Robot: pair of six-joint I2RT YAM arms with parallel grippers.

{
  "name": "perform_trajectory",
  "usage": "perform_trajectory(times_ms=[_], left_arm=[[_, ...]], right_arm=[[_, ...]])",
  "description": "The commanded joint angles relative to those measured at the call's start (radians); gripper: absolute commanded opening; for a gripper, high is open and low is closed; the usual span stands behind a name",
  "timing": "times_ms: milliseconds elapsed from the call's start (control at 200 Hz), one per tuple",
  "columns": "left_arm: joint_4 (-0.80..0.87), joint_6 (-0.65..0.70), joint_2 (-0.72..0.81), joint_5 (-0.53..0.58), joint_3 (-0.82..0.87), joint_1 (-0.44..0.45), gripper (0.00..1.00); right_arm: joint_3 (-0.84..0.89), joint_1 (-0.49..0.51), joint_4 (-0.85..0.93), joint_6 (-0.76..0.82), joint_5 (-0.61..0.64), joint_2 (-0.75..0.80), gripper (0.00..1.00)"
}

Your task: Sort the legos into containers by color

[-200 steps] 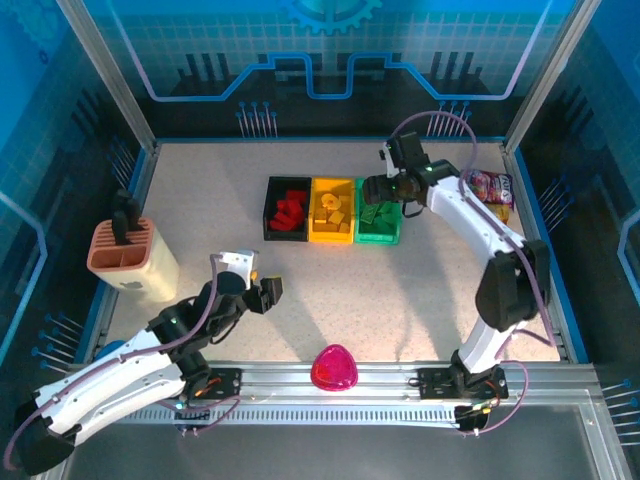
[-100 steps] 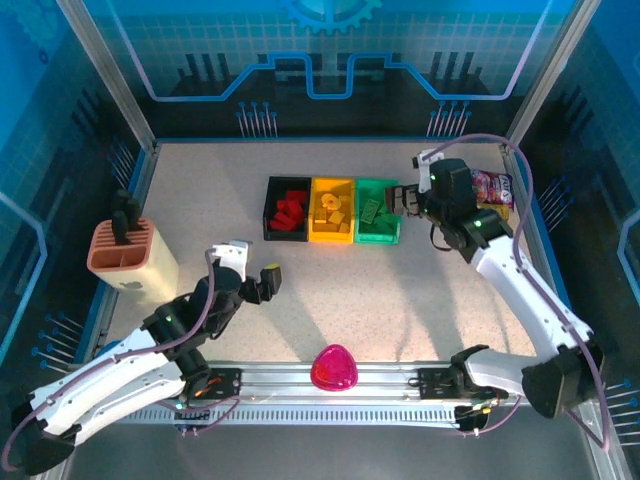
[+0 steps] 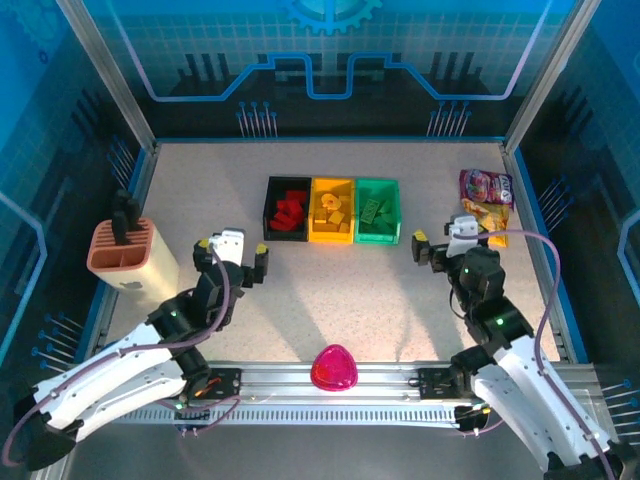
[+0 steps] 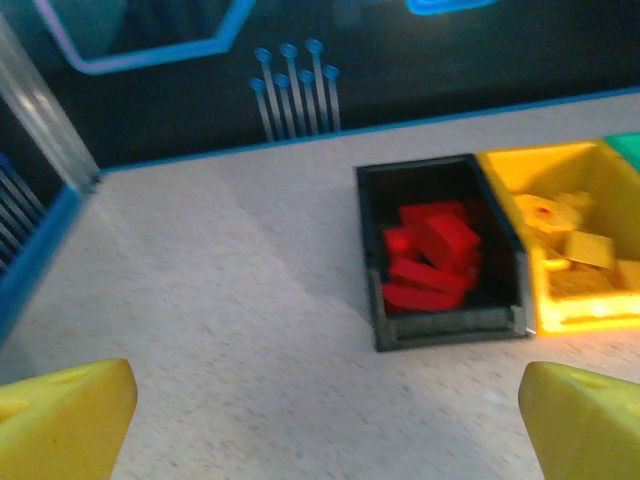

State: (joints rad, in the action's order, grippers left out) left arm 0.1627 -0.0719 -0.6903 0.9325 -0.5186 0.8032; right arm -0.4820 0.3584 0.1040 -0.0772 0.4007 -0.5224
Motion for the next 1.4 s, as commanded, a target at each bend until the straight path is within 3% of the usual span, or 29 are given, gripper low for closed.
perform_trajectory(times_ms=[0, 155, 415, 680, 876, 971, 1101, 1396], left_arm=[[-0.215, 0.206, -0.036, 0.188, 0.096, -0.006, 0.99], [-0.327, 0.219, -0.035, 0.177, 0.207, -0.076, 0.99], [-0.324, 0.097, 0.061, 0.126, 0.359, -0.148, 0.99], [-0.184, 0.051, 0.248, 0.163, 0.378, -0.154, 0.99], [-0.241, 0.108, 0.399, 0.202, 0.436, -0.157, 0.99], [-0.274, 0.142, 0.449, 0.177, 0.462, -0.169, 0.99], [-0.308, 0.145, 0.433, 0.134, 0.469, -0.209, 0.99], [-0.629, 0.208, 0.270, -0.008, 0.531, -0.314, 0.99]], right_arm=[[0.053, -0.007, 0.038, -0.060, 0.117, 0.086, 1.00], [0.184, 0.003, 0.069, -0.039, 0.176, 0.227, 1.00], [0.353, 0.088, 0.062, -0.008, 0.236, 0.353, 1.00], [0.368, 0.104, -0.068, -0.008, 0.355, 0.250, 1.00], [0.500, 0.105, -0.423, 0.082, 0.429, 0.262, 1.00], [0.505, 0.084, -0.426, 0.064, 0.419, 0.263, 1.00], [0.505, 0.068, -0.467, 0.064, 0.375, 0.218, 1.00], [0.505, 0.002, -0.651, 0.039, 0.331, 0.019, 1.00]])
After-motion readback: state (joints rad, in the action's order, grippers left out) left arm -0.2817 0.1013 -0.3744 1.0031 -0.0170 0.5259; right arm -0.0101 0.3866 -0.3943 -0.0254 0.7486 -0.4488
